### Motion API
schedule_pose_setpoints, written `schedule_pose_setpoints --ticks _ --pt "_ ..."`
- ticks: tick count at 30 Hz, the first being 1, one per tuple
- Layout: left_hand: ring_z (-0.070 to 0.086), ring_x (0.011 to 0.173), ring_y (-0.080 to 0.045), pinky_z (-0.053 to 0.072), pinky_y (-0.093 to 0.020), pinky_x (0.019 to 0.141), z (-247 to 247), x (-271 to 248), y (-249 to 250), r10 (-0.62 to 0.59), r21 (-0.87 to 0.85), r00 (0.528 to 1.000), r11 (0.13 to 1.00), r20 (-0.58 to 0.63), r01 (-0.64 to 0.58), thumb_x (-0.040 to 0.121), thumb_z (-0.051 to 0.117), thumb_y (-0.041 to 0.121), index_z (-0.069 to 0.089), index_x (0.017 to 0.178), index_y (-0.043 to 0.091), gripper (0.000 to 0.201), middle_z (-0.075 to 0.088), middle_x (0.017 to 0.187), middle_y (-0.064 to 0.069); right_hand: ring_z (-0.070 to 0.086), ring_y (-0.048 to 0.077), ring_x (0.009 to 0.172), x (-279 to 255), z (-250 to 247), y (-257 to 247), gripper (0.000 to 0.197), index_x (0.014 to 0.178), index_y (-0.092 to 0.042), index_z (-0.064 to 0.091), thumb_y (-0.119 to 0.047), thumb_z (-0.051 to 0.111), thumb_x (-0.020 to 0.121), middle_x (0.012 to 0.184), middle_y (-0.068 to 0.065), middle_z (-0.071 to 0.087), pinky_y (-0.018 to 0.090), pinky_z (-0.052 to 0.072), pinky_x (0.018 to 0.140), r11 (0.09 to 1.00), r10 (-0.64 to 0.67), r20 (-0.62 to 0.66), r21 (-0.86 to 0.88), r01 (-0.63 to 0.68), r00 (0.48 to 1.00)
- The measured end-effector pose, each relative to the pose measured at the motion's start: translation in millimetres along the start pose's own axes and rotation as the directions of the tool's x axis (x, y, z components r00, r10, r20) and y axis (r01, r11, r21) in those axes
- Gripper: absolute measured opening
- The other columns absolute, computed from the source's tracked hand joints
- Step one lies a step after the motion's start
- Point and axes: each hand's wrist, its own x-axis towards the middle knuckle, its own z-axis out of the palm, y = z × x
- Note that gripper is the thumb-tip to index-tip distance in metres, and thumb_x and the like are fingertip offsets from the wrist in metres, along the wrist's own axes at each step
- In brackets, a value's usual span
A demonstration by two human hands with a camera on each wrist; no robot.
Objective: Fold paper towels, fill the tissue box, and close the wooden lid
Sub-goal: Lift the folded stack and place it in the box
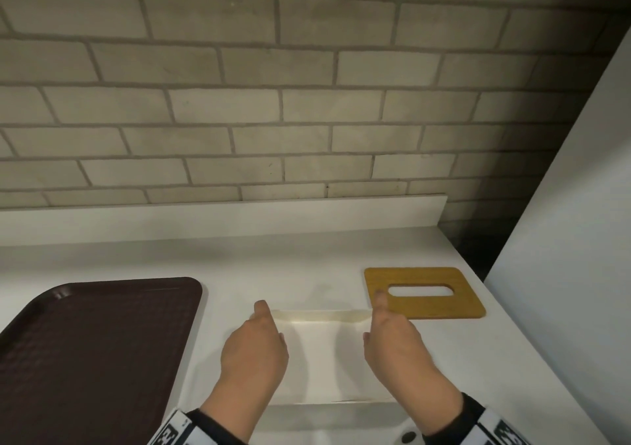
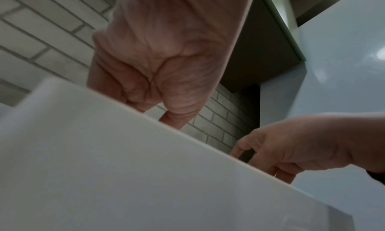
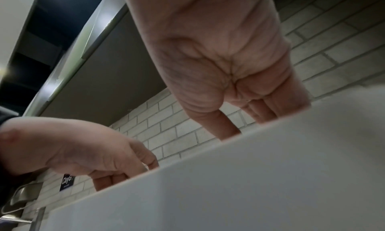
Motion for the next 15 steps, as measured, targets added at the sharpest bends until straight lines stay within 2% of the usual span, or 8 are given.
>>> schedule_pose_setpoints --ticks 2,4,6,8,10,11,13,15 --pt "0.065 0.094 -0.014 0.039 -0.021 0.061 2 -2 3 -0.002 0.076 1.000 0.997 0.027 0.000 0.096 0.045 0.016 0.031 0.131 0.013 0.038 0.060 0.105 0.003 0.061 0.017 0.100 2 -1 -2 0.059 0.144 -0.007 0.016 -0.006 0.047 0.093 0.118 0.008 0.059 0.020 0.042 0.069 0.988 -0.019 0.045 -0.154 0.025 0.999" --pt "0.062 0.098 -0.012 0.040 -0.019 0.063 0 -5 6 0.017 0.155 1.000 0.988 0.020 -0.020 0.095 0.048 0.016 0.033 0.131 0.014 0.038 0.057 0.114 0.002 0.053 0.019 0.111 0 -6 -5 0.058 0.144 -0.005 0.018 -0.006 0.047 0.094 0.129 0.010 0.050 0.020 0.042 0.081 0.960 -0.103 0.036 -0.259 0.108 0.994" --pt "0.054 0.107 -0.013 0.041 -0.019 0.068 -8 -7 10 0.073 0.219 0.997 0.974 -0.028 -0.065 0.095 0.050 0.020 0.031 0.133 0.015 0.043 0.051 0.121 0.001 0.047 0.021 0.117 -2 -11 -7 0.056 0.143 -0.008 0.021 -0.010 0.049 0.094 0.132 0.009 0.045 0.023 0.041 0.093 0.959 -0.178 0.004 -0.225 0.174 0.984" --pt "0.046 0.115 -0.017 0.044 -0.023 0.079 -12 -8 12 0.190 0.230 0.981 0.957 -0.027 -0.179 0.093 0.052 0.026 0.034 0.134 0.018 0.046 0.046 0.126 0.000 0.046 0.022 0.120 -2 -9 -10 0.053 0.137 -0.013 0.033 -0.018 0.056 0.090 0.131 0.007 0.046 0.028 0.042 0.098 0.956 -0.271 0.061 -0.096 0.276 0.961" --pt "0.045 0.118 -0.019 0.042 -0.027 0.088 -10 -6 14 0.316 0.158 0.945 0.932 0.081 -0.325 0.089 0.056 0.034 0.044 0.131 0.023 0.045 0.049 0.127 0.003 0.044 0.023 0.123 0 -3 -14 0.059 0.135 -0.016 0.042 -0.025 0.066 0.082 0.132 0.004 0.047 0.031 0.040 0.101 0.932 -0.358 0.217 0.019 0.363 0.908" --pt "0.045 0.118 -0.019 0.042 -0.028 0.090 -8 -5 14 0.341 0.123 0.927 0.924 0.158 -0.361 0.086 0.059 0.035 0.048 0.130 0.026 0.046 0.051 0.126 0.004 0.043 0.023 0.124 1 1 -15 0.062 0.135 -0.018 0.044 -0.027 0.069 0.079 0.132 0.004 0.048 0.032 0.039 0.102 0.920 -0.385 0.276 0.037 0.390 0.881" --pt "0.045 0.120 -0.021 0.041 -0.029 0.092 -5 -2 13 0.330 0.128 0.895 0.916 0.302 -0.381 0.083 0.063 0.032 0.047 0.134 0.030 0.054 0.051 0.128 0.004 0.042 0.023 0.125 2 5 -16 0.067 0.136 -0.024 0.044 -0.029 0.073 0.076 0.134 0.002 0.047 0.035 0.039 0.103 0.918 -0.383 0.333 0.033 0.395 0.862" --pt "0.045 0.124 -0.023 0.041 -0.029 0.095 -5 1 9 0.285 0.188 0.879 0.907 0.382 -0.376 0.083 0.065 0.025 0.040 0.140 0.032 0.062 0.046 0.134 0.002 0.039 0.023 0.129 5 8 -12 0.074 0.141 -0.031 0.038 -0.026 0.073 0.077 0.140 0.001 0.042 0.035 0.037 0.106 0.931 -0.340 0.361 -0.003 0.365 0.868"
